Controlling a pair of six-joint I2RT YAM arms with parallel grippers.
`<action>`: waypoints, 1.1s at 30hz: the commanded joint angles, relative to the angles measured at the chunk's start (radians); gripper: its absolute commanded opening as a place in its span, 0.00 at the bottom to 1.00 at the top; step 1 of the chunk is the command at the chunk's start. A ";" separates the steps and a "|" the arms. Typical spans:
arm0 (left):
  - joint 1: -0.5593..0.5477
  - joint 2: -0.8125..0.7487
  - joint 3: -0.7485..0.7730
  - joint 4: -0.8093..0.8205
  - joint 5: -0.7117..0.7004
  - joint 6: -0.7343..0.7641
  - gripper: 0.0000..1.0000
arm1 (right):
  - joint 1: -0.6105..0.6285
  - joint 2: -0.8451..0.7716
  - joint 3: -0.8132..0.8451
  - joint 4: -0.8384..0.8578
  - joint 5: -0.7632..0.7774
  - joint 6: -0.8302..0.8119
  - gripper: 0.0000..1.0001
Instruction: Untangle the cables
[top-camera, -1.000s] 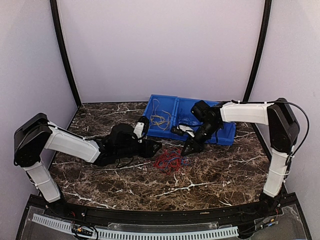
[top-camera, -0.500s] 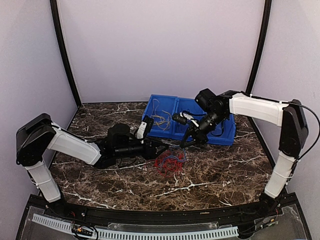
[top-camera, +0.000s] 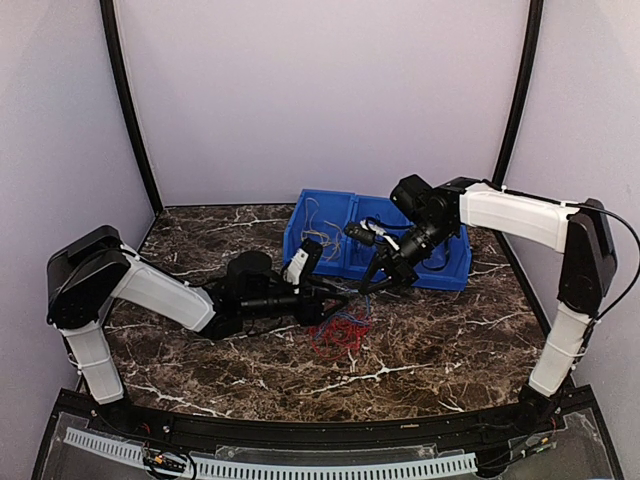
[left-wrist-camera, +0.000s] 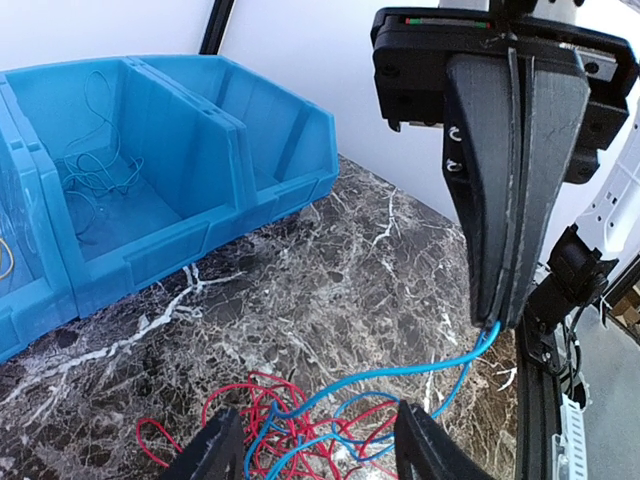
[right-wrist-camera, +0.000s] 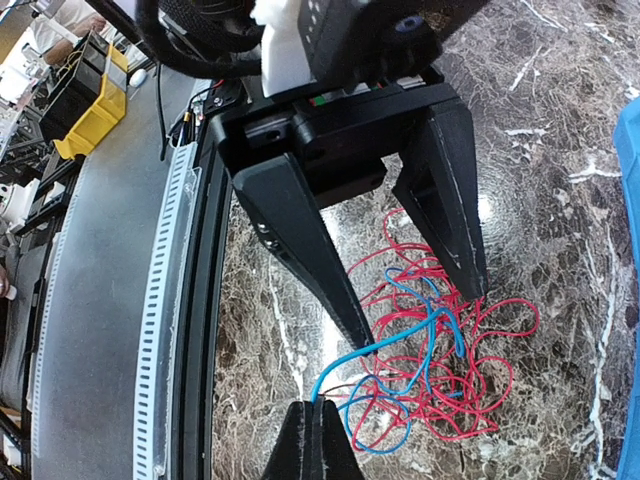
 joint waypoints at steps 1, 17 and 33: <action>-0.004 0.037 0.042 0.056 0.008 0.070 0.53 | 0.008 -0.034 0.031 -0.017 -0.040 -0.013 0.00; -0.005 0.035 0.069 0.126 -0.045 0.052 0.07 | 0.008 -0.036 -0.008 0.025 -0.030 -0.002 0.01; -0.005 -0.213 -0.034 0.076 -0.232 -0.046 0.00 | 0.015 0.131 -0.106 0.351 -0.079 0.114 0.40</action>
